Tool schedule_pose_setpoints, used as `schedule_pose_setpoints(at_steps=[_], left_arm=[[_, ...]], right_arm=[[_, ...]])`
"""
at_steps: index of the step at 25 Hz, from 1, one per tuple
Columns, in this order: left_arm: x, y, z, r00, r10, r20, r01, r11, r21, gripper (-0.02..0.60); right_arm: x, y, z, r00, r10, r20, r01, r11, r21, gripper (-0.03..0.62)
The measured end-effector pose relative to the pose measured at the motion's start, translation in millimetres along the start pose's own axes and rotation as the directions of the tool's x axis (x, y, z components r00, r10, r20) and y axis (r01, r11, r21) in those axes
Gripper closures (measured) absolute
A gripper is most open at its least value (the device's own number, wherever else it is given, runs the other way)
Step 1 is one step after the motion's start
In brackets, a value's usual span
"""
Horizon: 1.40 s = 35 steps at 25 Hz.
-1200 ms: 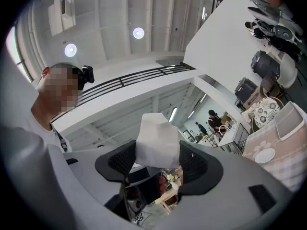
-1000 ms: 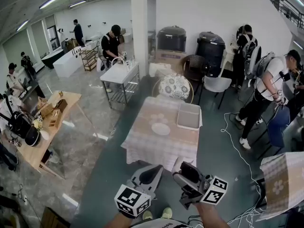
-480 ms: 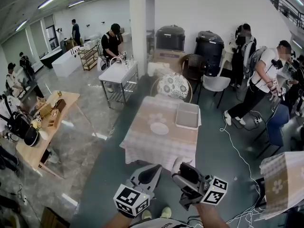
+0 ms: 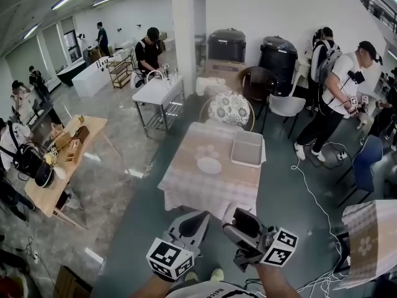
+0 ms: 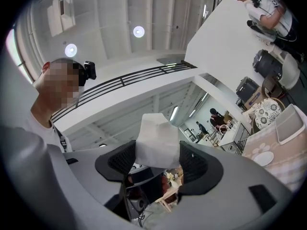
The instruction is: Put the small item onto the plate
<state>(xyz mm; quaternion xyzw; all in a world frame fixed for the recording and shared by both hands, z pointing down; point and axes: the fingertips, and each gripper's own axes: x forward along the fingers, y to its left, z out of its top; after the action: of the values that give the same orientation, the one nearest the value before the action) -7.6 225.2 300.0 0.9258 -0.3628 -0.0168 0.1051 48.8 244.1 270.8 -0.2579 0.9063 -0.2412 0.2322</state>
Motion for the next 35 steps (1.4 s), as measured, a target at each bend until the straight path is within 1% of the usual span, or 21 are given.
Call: schedule_pose_setpoints(at_steps=[12,19,26,30,35], left_arm=[[25.8,-6.5,-3.6,0.998,0.066,-0.001,-0.066,0.998,0.006,0.577],[41.0,8.1,-1.8,0.998,0.067,-0.005,-0.067,0.998,0.013,0.577],[68.0,60.3,-5.0,0.999,0.049,-0.007,-0.049,0.998,0.027,0.577],[88.6,99.9,0.1,1.0,0.025,-0.002,-0.025,0.999,0.03,0.577],[116.0,151.7,2.0,1.0,-0.006,-0.015,0.006,0.999,0.031,0.577]], right_arm=[[-20.1,-31.6,15.9,1.0,0.011,-0.002,-0.011,0.999,0.038,0.312],[-5.8,-49.1,19.4,1.0,0.008,-0.011,-0.008,0.999,0.045,0.312],[30.4,-89.8,14.1,0.999,-0.032,-0.024,0.033,0.999,0.035,0.312],[62.9,-117.6,15.3,0.997,-0.067,-0.03,0.068,0.997,0.019,0.312],[101.8,-155.5,16.3,0.992,-0.12,-0.026,0.12,0.993,0.022,0.312]])
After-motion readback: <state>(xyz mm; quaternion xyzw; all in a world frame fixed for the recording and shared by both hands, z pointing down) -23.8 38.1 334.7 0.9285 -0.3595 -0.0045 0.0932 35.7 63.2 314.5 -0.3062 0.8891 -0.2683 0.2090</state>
